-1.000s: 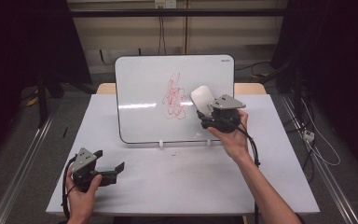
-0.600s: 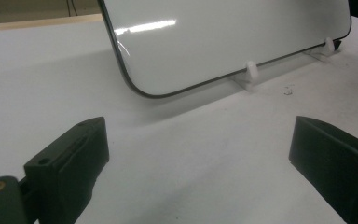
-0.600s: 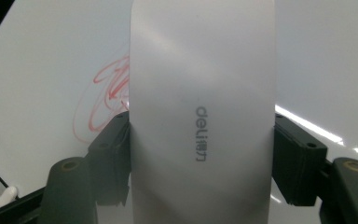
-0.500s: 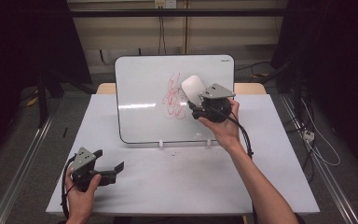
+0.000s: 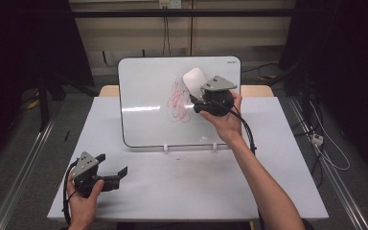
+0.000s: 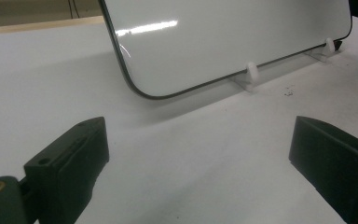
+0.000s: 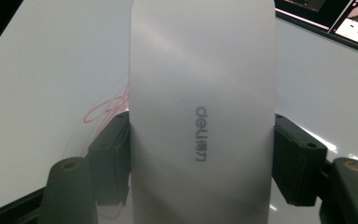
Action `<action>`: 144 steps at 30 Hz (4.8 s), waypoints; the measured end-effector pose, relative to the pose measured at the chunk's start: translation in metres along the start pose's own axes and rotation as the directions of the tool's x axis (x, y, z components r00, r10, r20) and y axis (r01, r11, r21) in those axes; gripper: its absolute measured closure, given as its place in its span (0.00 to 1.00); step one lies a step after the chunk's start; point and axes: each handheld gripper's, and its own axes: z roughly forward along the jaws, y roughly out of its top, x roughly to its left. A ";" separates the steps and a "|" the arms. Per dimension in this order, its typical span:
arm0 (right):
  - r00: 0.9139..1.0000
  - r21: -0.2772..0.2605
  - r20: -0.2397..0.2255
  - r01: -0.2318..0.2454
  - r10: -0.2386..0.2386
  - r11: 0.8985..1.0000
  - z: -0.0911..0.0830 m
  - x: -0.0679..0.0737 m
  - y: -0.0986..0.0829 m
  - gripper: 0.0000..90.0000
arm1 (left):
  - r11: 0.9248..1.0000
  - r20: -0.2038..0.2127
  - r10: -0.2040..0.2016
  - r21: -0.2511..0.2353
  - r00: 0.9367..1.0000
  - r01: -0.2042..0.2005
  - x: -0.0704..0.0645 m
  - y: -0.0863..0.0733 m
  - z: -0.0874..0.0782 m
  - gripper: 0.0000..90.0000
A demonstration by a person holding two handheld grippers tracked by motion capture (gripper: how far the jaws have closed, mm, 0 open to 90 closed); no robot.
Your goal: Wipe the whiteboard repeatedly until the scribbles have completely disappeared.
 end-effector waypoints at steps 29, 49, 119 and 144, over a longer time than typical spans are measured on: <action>0.994 0.077 0.080 0.067 -0.073 0.995 0.038 -0.006 0.022 0.35 | 1.000 0.004 -0.004 0.000 1.000 0.004 0.001 -0.001 -0.001 0.05; 0.985 0.092 0.141 0.090 -0.102 0.992 0.051 -0.003 0.017 0.35 | 1.000 0.003 -0.004 0.000 1.000 0.004 0.001 -0.001 -0.001 0.05; 0.982 0.041 0.149 0.112 -0.117 0.993 0.052 0.018 0.002 0.35 | 1.000 0.004 0.003 0.002 1.000 -0.003 0.001 -0.001 -0.003 0.05; 0.979 0.034 0.190 0.074 -0.079 0.997 0.055 0.005 0.014 0.35 | 1.000 0.006 0.008 0.004 1.000 -0.008 -0.001 -0.001 -0.001 0.05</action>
